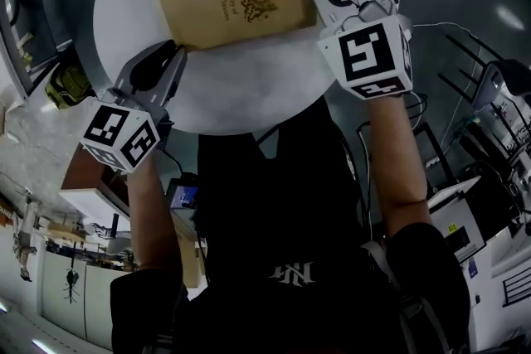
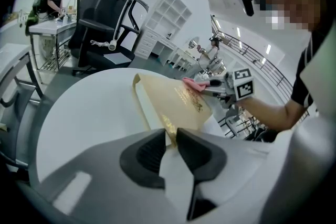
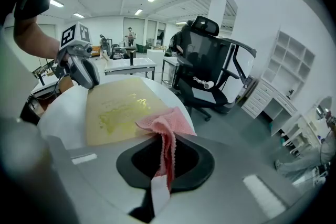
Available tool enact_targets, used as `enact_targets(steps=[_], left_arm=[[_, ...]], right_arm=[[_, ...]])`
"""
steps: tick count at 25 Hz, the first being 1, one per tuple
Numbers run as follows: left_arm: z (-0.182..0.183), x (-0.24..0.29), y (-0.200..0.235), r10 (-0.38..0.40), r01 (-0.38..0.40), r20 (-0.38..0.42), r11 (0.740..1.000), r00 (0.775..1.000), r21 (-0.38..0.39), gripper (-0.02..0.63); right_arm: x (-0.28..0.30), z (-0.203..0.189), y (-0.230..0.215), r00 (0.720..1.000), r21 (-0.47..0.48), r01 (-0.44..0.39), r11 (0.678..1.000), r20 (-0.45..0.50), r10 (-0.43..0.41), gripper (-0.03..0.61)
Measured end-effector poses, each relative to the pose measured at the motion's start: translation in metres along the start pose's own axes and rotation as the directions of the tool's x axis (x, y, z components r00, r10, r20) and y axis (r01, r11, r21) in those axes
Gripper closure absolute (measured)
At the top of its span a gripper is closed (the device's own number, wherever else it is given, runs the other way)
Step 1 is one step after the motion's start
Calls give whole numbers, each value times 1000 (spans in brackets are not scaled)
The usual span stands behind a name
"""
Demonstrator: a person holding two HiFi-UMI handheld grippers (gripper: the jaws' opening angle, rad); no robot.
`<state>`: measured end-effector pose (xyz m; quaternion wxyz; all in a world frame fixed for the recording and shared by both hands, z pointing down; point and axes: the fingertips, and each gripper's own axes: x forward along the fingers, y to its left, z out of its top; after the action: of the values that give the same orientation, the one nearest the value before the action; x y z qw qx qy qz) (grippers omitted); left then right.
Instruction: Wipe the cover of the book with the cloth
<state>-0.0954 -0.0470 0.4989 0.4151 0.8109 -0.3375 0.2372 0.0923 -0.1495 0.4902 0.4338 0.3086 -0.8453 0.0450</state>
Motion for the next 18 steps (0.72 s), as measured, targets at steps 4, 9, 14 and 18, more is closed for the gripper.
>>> enact_targets(steps=[4,9,14,18], left_arm=[[-1,0,0,0,1,6,1000,1000,-6,545],[-2,1,0,-7,7,9,1000,1000,1,545],[-4,-1,2,-7,8,34,1000,999,-18,548],[-4,-1,2,-21,23,49,999,999,-27,549]], right_arm=[[-3,-29,-20,994,7,52,999,-94,-51,566],[-27,-16,-34,991,43,132,990,-27,-131,566],[-27,60,21,995,-61,10,998,104,-3,566],[-4,102,71,984,-80,-84,993,152,95,566]])
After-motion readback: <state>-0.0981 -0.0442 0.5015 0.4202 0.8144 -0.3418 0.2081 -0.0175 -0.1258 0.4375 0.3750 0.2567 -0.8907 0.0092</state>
